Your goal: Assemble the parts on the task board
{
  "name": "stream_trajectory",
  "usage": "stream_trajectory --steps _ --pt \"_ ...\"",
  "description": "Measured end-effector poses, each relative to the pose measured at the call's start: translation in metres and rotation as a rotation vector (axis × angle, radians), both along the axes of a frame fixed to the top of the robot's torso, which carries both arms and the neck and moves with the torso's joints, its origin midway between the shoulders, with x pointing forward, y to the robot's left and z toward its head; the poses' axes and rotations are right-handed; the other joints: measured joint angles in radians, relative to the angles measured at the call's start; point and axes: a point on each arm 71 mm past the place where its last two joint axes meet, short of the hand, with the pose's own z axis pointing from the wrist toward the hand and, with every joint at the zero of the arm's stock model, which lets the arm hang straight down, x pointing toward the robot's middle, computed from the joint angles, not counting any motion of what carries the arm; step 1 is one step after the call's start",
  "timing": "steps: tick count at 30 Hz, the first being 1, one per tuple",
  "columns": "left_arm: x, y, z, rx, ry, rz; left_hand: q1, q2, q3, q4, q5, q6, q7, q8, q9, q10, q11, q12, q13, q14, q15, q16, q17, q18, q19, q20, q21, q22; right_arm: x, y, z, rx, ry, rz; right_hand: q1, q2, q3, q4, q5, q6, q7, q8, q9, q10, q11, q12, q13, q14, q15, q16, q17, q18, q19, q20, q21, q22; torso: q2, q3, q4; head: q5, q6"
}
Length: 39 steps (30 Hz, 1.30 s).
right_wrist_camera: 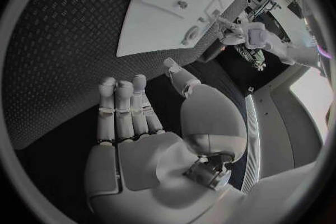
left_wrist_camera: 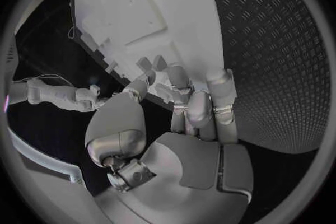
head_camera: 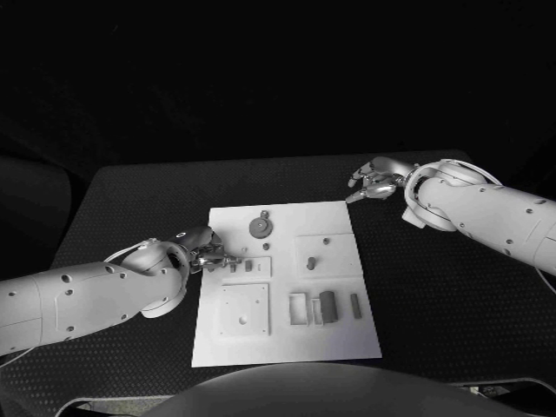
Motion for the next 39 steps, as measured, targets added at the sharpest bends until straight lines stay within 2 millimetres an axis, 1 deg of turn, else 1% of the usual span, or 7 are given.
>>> stream_trajectory --steps 15,20,25,27,29,32,39 --pt "0.043 0.002 0.053 -0.06 -0.077 0.05 0.011 0.028 -0.015 -0.069 0.046 -0.052 0.019 -0.025 -0.013 -0.045 0.008 -0.025 -0.008 -0.011 0.001 -0.034 -0.02 -0.003 -0.03 -0.007 -0.025 0.0 0.0 0.002 0.0 0.001 0.0 0.002 0.0 0.0 0.0 0.0 0.0 0.0 0.0 0.0 0.0 0.0 0.0 0.0 -0.001 0.003 -0.003 0.0 0.0 0.0 0.004 -0.001 0.0 0.0 0.0 0.0006 -0.002 0.001 0.0" --pt "0.053 -0.006 0.061 -0.128 -0.078 0.039 0.12 0.071 0.04 -0.156 0.055 -0.163 0.074 -0.083 -0.034 -0.176 0.057 -0.15 -0.062 -0.079 0.054 -0.15 -0.072 -0.038 -0.122 0.006 -0.103 -0.026 0.0 0.004 -0.001 0.002 0.0 0.005 0.0 0.0 0.0 0.0 0.0 0.0 0.0 0.0 0.0 0.0 0.0 0.0 -0.001 0.003 -0.003 0.0 -0.001 0.0 0.004 -0.001 0.0 0.0 0.0 0.0013 -0.0021 0.001 0.0" --pt "0.054 -0.017 0.062 -0.172 -0.104 -0.047 0.321 0.045 0.157 -0.167 -0.04 -0.241 0.142 -0.147 -0.063 -0.333 0.157 -0.333 -0.156 -0.232 0.151 -0.361 -0.173 -0.034 -0.31 0.1 -0.265 -0.106 0.0 0.003 -0.001 0.002 0.0 0.003 0.0 0.0 0.0 0.0 0.0 0.0 0.0 0.0 0.0 0.0 0.0 0.0 -0.001 0.003 -0.003 0.0 -0.001 0.0 0.004 -0.001 0.0 0.0 0.0 0.0012 -0.0027 0.001 0.0" --pt "0.053 -0.024 0.064 -0.175 -0.129 -0.101 0.362 0.028 0.166 -0.168 -0.083 -0.24 0.152 -0.18 -0.075 -0.376 0.198 -0.41 -0.204 -0.295 0.196 -0.484 -0.23 -0.026 -0.389 0.144 -0.354 -0.162 0.0 0.002 -0.001 0.001 0.0 0.002 0.0 0.0 0.0 0.0 0.0 0.0 0.0 0.0 0.0 0.0 0.0 0.0 -0.001 0.003 -0.003 0.0 -0.001 0.0 0.004 -0.001 0.0 0.0 0.0 0.0013 -0.0021 0.0 0.0" --pt "0.052 -0.032 0.066 -0.17 -0.165 -0.18 0.411 0.011 0.161 -0.173 -0.139 -0.259 0.137 -0.218 -0.086 -0.378 0.212 -0.472 -0.247 -0.284 0.213 -0.541 -0.253 -0.019 -0.392 0.157 -0.391 -0.196 0.0 0.002 -0.001 0.001 0.001 0.002 0.0 0.0 0.0 0.0 0.0 0.0 0.0 0.0 0.0 0.0 0.0 0.0 -0.001 0.003 -0.003 0.0 -0.001 0.0 0.001 -0.003 0.0 0.0 0.0 0.0014 -0.0016 -0.001 0.0" --pt "0.049 -0.047 0.07 -0.149 -0.218 -0.302 0.475 -0.006 0.133 -0.176 -0.182 -0.274 0.118 -0.256 -0.1 -0.36 0.208 -0.523 -0.283 -0.201 0.2 -0.511 -0.228 -0.017 -0.304 0.148 -0.362 -0.193 0.0 0.002 -0.001 0.001 0.001 0.002 0.0 0.0 0.0 0.0 0.0 0.0 0.0 0.0 0.0 0.0 0.0 0.0 -0.001 0.003 -0.003 0.0 -0.001 0.0 0.0 -0.004 0.0 0.0 0.0 0.0014 -0.001 -0.002 0.0" --pt "0.034 -0.077 0.066 -0.04 -0.305 -0.568 0.527 -0.033 0.07 -0.175 -0.2 -0.287 0.091 -0.299 -0.118 -0.358 0.18 -0.594 -0.326 -0.063 0.163 -0.35 -0.139 -0.001 -0.148 0.112 -0.241 -0.114 -0.001 0.002 -0.002 0.002 0.003 0.003 0.0 0.0 0.0 0.0 0.0 0.0 0.0 0.0 0.0 0.0 0.0 0.004 -0.001 0.003 -0.003 0.0 -0.001 0.0 0.0 -0.004 0.0 0.0 0.0 0.0 -0.0007 -0.003 0.0"
